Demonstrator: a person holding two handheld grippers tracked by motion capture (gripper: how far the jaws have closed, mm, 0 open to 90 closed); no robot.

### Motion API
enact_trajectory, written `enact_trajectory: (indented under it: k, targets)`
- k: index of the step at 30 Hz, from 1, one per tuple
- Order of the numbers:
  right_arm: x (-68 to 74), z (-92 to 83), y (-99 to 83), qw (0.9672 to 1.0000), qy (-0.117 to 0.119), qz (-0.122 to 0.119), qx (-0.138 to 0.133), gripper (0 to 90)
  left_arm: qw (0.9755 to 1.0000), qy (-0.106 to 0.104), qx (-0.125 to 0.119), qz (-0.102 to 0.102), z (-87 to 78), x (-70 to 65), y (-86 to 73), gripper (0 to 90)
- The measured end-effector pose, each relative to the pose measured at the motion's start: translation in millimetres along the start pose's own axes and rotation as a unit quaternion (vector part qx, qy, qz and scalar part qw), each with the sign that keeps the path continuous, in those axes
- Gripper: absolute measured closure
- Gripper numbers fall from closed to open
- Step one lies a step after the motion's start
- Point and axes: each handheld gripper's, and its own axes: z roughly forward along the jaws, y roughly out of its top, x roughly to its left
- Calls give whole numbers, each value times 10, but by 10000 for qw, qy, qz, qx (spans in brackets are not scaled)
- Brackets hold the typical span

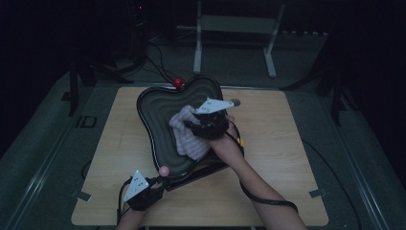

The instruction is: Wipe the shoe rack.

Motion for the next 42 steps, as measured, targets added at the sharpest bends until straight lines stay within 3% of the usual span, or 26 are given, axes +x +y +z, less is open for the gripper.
enact_trajectory:
  k: [5, 10, 15, 20, 31, 42]
  targets:
    - [-52, 105, 341, 9996, -30, 70, -273, 671, 10000, -6, -8, 59, -1, -7, -1, 726]
    - [-88, 348, 591, 9995, -286, -51, -157, 672, 10000, -46, -4, 18, -5, -7, -2, 725]
    - [-175, 638, 673, 9989, -450, -61, 58, 665, 10000, -86, 4, 44, -6, -9, -1, 726]
    - [-170, 856, 558, 9981, -472, -254, 320, 660, 9999, -101, 0, 1, -9, -4, -1, 725]
    - [-73, 726, 314, 9983, -372, -191, 417, 650, 10000, -90, 16, -8, -9, -6, 2, 724]
    - [104, 558, 10, 9980, -370, -336, 380, 636, 10000, -93, 16, -8, -9, -5, 1, 724]
